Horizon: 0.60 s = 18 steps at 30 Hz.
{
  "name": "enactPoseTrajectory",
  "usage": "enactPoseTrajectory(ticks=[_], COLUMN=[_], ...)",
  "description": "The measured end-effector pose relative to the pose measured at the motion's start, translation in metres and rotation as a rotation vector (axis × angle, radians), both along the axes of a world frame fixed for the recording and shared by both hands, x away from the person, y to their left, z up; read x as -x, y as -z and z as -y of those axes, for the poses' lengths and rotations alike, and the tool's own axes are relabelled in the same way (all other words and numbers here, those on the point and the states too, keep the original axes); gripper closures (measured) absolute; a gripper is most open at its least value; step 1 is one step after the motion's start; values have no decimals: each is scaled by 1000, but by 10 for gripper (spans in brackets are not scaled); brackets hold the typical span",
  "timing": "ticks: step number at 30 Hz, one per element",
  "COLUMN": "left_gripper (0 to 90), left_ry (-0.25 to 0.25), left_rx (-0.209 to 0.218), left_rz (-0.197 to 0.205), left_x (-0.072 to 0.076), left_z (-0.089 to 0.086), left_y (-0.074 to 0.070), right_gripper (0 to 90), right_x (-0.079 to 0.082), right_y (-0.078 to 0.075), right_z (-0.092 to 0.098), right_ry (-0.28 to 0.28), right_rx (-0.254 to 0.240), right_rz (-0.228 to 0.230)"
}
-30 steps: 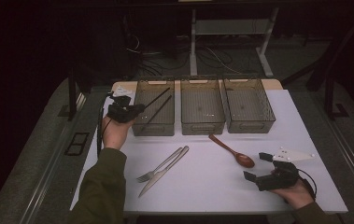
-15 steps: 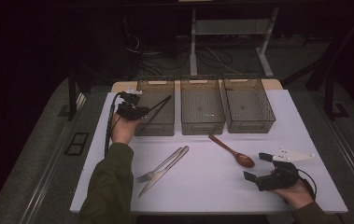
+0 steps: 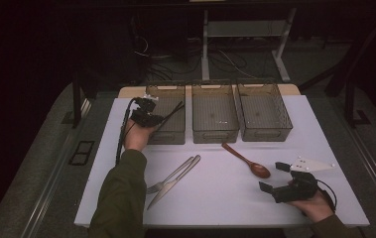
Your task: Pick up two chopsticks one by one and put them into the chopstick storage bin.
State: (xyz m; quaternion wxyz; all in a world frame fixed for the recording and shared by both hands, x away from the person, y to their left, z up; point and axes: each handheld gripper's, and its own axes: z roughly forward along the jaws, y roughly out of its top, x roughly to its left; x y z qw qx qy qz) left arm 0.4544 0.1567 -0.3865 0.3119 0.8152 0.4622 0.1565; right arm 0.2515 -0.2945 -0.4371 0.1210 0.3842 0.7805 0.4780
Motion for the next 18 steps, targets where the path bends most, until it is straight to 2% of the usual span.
enactPoseTrajectory(ticks=[8, 16, 18], left_gripper=[773, 693, 663], left_ry=[-3, -2, -1], left_rx=[-10, -5, 8], left_rz=[28, 51, 57], left_x=[2, 3, 4], left_z=[-3, -7, -8], left_y=[-4, -7, -8], right_gripper=[8, 8, 8], right_x=[0, 0, 0], right_y=[0, 0, 0], right_z=[0, 0, 0], right_ry=[-1, -1, -1], right_rx=[0, 1, 1], right_rz=[3, 4, 4])
